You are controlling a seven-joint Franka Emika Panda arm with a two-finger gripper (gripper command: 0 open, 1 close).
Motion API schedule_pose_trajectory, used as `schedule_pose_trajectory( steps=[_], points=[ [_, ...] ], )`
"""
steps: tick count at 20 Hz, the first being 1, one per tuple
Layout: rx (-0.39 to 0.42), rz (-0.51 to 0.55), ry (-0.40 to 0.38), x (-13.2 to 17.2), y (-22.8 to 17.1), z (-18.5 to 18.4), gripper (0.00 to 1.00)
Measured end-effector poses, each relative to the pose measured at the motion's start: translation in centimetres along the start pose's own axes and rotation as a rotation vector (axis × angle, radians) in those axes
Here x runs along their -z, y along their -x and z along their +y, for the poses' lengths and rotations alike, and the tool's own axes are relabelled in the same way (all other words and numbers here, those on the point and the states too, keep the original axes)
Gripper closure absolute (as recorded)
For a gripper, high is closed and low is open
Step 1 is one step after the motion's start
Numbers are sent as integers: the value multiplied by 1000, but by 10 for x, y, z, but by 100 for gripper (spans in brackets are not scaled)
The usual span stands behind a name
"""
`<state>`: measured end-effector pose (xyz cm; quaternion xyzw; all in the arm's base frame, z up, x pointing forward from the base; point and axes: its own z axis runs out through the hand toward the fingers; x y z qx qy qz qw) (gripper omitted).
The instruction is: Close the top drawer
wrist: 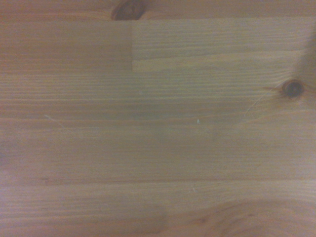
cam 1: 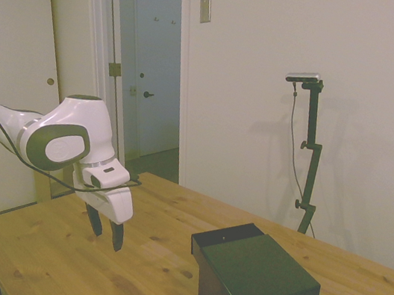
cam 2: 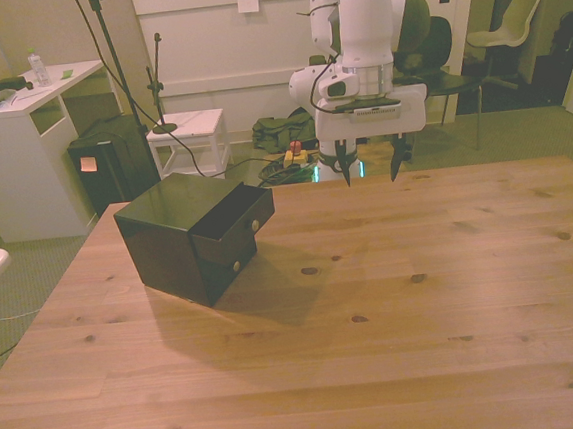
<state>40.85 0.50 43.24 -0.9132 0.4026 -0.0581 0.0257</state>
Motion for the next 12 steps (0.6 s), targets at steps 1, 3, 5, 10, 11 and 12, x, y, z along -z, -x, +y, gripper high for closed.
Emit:
schedule_pose_trajectory(
  steps=[1,3,5,10,11,12],
  points=[
    [0,1,-1,0,0,0,0],
    [-8,8,-8,1,-5,1,0],
    [-41,18,-23,4,-20,6,0],
    [-145,85,-77,11,-72,11,0],
    [-159,98,-82,12,-80,11,0],
    [-174,109,-86,13,-89,11,0]
  ],
)
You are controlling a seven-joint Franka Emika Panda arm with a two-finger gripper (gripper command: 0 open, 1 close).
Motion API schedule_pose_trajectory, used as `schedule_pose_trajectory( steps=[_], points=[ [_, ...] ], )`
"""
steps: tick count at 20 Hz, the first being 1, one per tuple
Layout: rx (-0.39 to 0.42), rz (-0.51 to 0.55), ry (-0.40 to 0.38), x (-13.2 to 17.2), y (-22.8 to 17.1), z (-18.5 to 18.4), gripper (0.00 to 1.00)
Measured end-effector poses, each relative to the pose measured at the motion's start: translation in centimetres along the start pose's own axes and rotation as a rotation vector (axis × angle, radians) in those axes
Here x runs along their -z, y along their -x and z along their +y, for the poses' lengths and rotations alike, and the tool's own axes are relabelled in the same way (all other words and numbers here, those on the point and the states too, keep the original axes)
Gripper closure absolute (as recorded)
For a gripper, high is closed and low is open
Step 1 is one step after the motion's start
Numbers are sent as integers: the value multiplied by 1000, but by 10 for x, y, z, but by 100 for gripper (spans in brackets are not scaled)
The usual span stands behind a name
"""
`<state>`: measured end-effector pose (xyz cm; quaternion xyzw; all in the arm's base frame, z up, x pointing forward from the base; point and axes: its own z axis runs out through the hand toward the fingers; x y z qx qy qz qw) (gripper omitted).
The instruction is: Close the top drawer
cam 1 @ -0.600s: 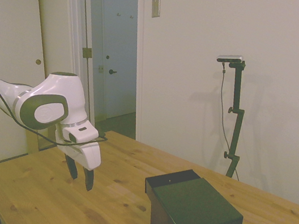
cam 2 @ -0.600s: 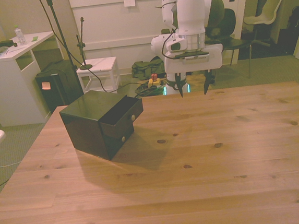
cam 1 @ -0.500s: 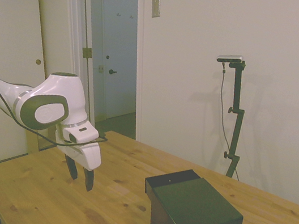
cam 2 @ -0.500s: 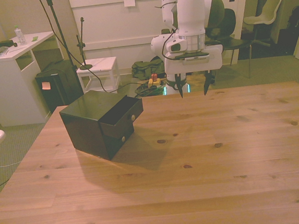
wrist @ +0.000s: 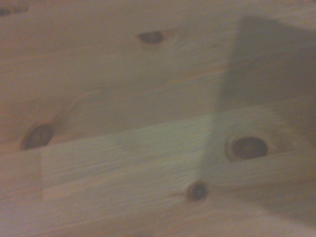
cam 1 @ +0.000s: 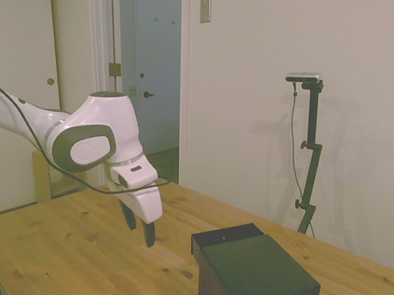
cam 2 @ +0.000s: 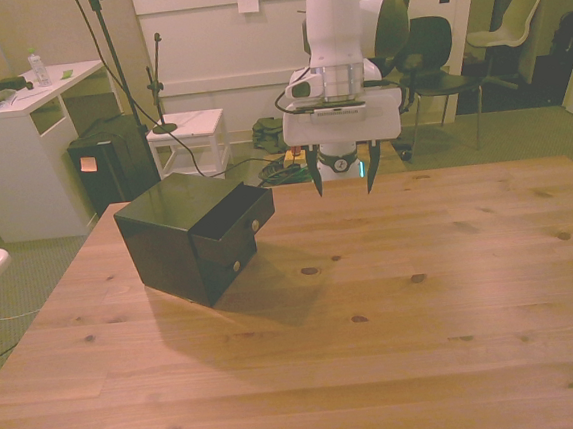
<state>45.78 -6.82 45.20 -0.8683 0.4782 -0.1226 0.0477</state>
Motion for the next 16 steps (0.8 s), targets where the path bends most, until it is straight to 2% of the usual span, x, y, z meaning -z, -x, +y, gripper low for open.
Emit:
schedule_pose_trajectory(
  steps=[11,14,15,16],
  points=[
    [-122,102,-64,15,-89,-24,0],
    [-144,117,-66,10,-104,-24,0],
    [-148,119,-64,7,-107,-24,100],
    [-152,120,-62,4,-109,-25,100]
  ],
)
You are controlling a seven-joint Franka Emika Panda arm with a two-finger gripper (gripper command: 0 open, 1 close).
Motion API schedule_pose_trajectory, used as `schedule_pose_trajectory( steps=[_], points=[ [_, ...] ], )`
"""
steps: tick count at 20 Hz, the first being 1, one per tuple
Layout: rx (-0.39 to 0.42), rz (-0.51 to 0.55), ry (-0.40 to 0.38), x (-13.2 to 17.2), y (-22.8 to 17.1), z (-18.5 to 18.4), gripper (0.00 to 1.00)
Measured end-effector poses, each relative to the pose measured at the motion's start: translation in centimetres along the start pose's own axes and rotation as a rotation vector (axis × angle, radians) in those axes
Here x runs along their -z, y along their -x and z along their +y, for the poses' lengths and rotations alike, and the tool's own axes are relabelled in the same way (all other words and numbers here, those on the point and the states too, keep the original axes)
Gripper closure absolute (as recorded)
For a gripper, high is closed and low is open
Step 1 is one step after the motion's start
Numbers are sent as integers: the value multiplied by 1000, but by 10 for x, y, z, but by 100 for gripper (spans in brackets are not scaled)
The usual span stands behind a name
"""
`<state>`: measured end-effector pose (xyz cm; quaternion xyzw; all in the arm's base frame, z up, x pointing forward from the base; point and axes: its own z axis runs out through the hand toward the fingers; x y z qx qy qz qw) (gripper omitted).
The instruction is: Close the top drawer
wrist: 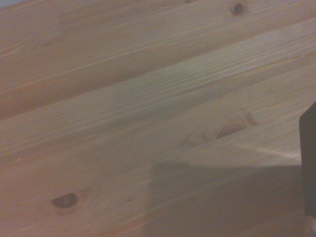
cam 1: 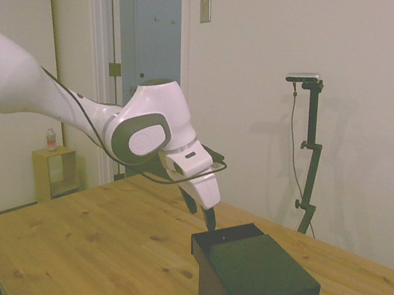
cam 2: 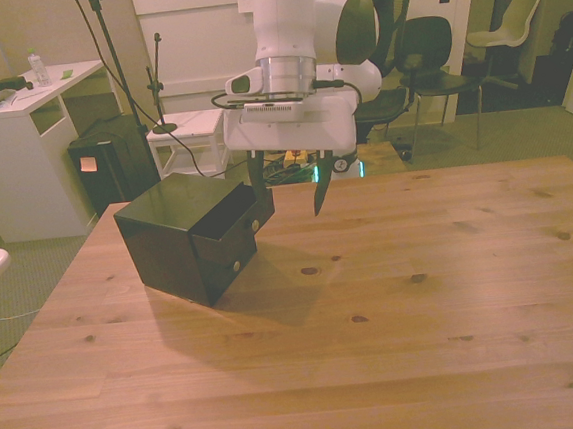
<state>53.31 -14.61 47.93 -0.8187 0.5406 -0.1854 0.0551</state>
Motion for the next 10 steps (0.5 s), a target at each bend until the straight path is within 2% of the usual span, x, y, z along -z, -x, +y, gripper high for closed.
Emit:
schedule_pose_trajectory(
  steps=[10],
  points=[
    [-26,25,-2,-5,5,-7,100]
  ],
)
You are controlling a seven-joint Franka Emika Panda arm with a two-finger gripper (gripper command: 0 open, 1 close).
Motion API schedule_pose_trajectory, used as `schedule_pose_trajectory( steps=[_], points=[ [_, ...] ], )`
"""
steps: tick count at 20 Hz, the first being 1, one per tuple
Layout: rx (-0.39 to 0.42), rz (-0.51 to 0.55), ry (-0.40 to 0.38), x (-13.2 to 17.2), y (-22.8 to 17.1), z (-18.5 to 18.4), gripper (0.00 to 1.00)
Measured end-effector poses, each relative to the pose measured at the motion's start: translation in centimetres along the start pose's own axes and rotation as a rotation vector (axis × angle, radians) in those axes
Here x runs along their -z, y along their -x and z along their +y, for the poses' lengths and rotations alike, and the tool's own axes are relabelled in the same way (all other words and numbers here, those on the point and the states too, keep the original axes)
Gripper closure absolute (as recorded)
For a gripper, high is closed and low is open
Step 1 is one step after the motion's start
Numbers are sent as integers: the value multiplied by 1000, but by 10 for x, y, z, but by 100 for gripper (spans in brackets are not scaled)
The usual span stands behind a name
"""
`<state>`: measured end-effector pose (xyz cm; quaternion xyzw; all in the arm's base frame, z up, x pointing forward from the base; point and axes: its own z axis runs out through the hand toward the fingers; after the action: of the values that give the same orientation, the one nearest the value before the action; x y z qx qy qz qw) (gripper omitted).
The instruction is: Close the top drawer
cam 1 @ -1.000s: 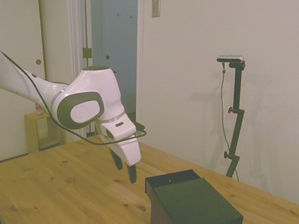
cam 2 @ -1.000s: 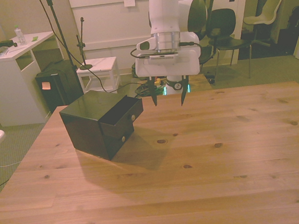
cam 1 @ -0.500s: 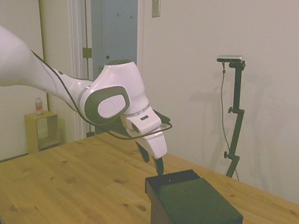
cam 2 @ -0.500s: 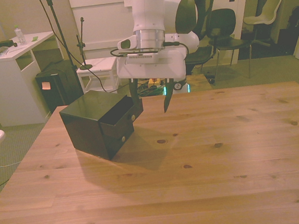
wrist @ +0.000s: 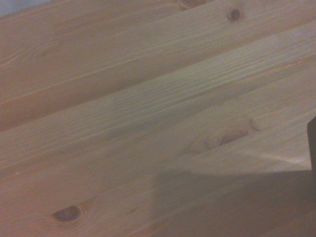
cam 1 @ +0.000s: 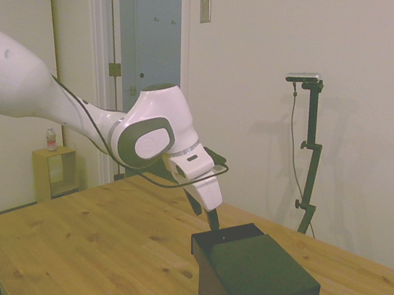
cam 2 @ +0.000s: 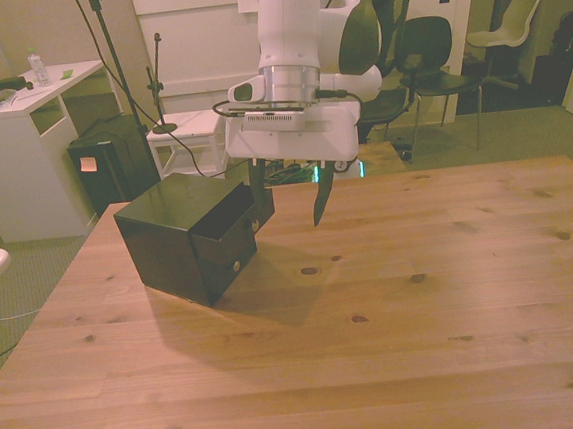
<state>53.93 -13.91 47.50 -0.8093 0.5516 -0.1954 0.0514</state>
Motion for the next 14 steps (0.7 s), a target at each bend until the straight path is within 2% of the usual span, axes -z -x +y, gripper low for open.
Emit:
schedule_pose_trajectory(
  steps=[14],
  points=[
    [-63,0,9,0,-12,15,100]
  ],
)
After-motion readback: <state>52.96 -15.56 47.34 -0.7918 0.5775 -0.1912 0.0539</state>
